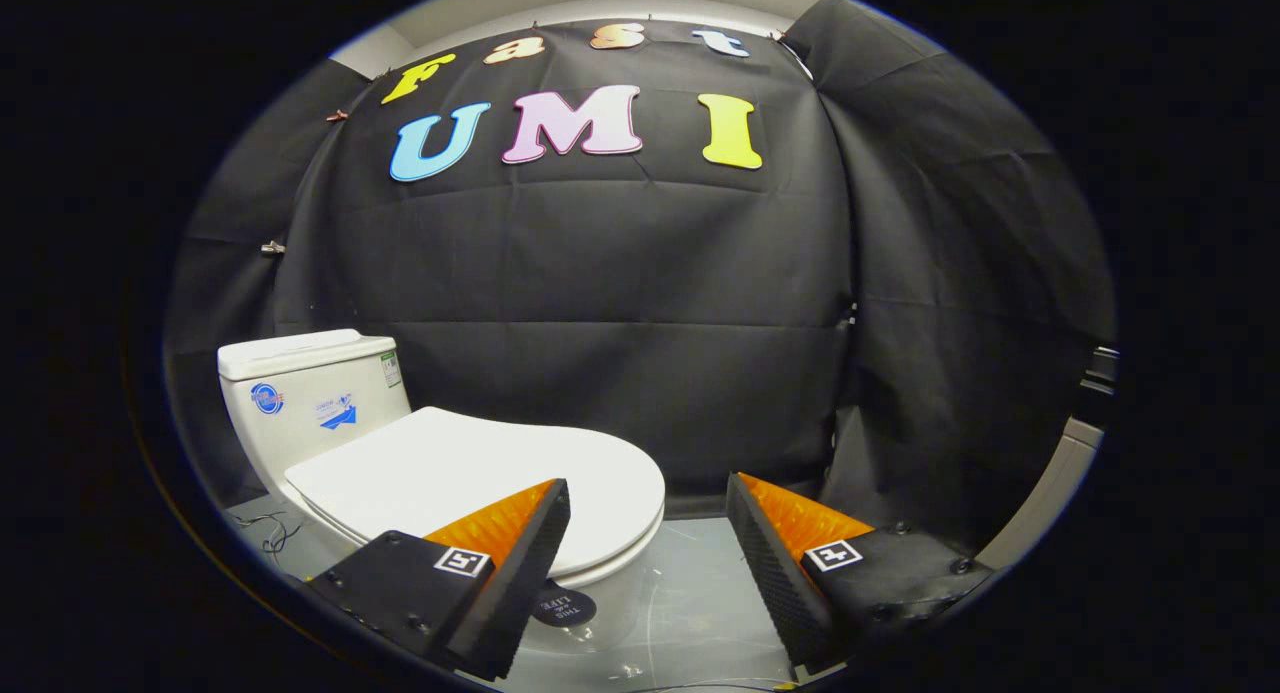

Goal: Open the toilet lid.

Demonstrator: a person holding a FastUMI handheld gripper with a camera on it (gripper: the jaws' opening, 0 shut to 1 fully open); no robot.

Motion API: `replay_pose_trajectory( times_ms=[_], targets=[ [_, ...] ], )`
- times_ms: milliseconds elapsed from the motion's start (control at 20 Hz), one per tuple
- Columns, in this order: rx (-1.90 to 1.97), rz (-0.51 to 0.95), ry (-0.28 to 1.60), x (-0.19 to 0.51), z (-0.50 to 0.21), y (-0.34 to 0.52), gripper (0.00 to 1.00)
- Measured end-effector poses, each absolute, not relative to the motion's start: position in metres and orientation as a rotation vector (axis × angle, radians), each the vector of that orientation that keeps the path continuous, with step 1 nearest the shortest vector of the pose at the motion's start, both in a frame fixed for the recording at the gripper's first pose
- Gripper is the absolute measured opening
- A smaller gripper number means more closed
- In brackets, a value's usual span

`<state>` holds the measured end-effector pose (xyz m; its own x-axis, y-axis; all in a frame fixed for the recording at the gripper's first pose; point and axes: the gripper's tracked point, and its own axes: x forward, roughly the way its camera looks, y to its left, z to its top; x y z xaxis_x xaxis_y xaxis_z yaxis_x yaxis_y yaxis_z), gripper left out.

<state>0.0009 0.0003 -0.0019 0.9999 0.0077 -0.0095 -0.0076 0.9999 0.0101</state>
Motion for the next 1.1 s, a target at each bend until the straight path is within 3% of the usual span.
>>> replay_pose_trajectory(
  times_ms=[1100],
  targets=[
    [0.111, 0.038, 0.13, 0.002, -0.033, 0.003, 0.99]
  ],
)
